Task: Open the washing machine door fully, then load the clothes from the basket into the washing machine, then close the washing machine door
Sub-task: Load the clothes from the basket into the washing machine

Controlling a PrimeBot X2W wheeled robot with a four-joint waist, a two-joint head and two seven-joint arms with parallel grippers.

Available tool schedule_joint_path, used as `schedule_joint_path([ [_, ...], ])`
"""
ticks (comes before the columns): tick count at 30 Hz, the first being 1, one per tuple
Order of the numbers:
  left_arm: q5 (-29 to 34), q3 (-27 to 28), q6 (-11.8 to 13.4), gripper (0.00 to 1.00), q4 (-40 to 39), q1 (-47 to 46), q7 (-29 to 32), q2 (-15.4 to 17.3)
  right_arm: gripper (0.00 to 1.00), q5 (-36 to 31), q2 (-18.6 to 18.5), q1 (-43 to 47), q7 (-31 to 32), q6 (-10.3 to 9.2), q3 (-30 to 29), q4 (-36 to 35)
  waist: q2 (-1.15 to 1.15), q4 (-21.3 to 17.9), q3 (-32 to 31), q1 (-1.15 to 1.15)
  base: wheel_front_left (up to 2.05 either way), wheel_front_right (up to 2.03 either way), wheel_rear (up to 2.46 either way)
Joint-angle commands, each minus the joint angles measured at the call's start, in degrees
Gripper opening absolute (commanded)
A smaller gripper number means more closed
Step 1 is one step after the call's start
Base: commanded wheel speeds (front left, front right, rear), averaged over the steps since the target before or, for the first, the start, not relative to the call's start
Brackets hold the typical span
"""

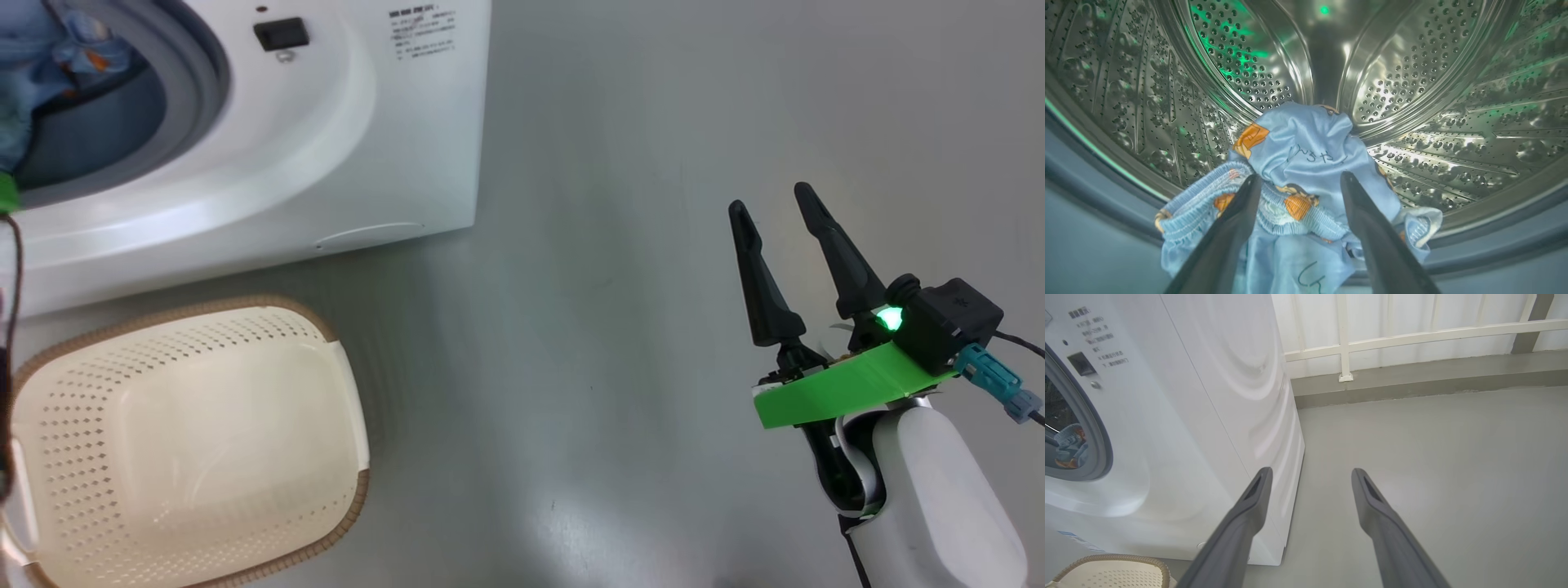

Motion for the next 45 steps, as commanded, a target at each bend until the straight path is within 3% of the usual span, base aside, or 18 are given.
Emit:
schedule_joint_path([
  [1,1.21,2.11,-0.09,1.0,-2.96,2.65,-0.35,2.3,1.0,-0.35,-0.47,1.76,-0.44,0.08,0.99,-1.02,0.0,0.87,-1.34,0.0,0.0,0.0,0.0],
  [20,8.86,9.8,-0.09,1.0,-18.5,22.76,-0.36,-4.99,1.0,0.46,-3.34,5.32,-0.44,0.08,0.32,0.35,0.0,4.21,-9.5,0.0,0.0,0.0,0.0],
  [45,10.07,10.61,-0.09,1.0,-31.23,42.63,-0.36,-8.0,1.0,1.67,-5.64,11.66,-0.44,0.08,-0.78,1.09,0.0,7.26,-18.26,0.0,0.0,0.0,0.0],
])
